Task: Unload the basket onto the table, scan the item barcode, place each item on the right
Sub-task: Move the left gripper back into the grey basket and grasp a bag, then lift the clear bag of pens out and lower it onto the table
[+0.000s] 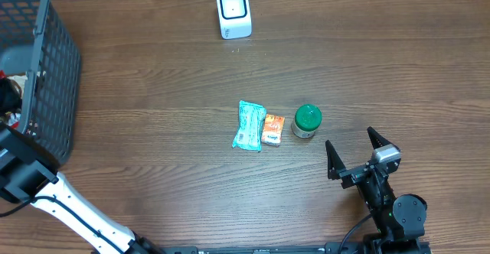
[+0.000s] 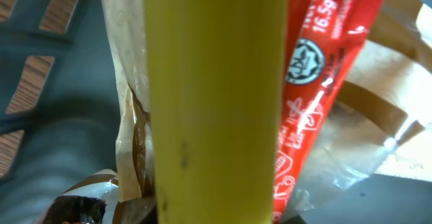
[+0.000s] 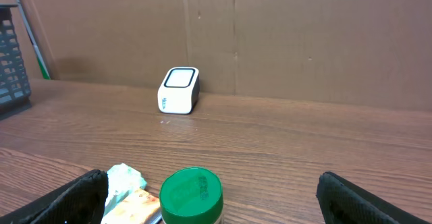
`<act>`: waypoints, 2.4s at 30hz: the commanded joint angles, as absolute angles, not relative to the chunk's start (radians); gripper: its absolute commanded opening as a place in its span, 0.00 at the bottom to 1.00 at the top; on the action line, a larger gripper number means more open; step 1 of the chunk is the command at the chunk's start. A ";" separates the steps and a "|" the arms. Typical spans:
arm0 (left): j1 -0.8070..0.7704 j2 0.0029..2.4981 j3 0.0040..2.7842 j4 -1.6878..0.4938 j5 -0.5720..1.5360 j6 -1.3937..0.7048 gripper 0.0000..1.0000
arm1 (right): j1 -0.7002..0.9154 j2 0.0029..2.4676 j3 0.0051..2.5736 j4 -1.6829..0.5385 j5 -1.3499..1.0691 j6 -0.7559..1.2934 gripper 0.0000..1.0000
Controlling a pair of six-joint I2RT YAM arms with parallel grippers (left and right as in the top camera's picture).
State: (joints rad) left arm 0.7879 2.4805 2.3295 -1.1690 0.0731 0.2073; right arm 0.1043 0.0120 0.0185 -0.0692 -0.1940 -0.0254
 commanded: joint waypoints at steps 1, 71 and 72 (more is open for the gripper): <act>0.791 2.349 2.326 -1.158 0.133 0.154 0.05 | 0.098 0.004 0.008 -0.065 -0.184 -0.019 1.00; -0.368 1.664 1.198 -0.990 -0.183 -0.660 0.04 | 0.098 0.004 0.008 -0.065 -0.184 -0.019 1.00; -0.370 1.664 1.176 -0.958 -0.182 -0.640 0.04 | 0.098 0.004 0.008 -0.065 -0.184 -0.019 1.00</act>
State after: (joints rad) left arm -0.3580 1.6718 1.2446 -1.0264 -0.1619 -0.6956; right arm 0.1043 0.0120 0.0185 -0.0689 -0.1940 -0.0254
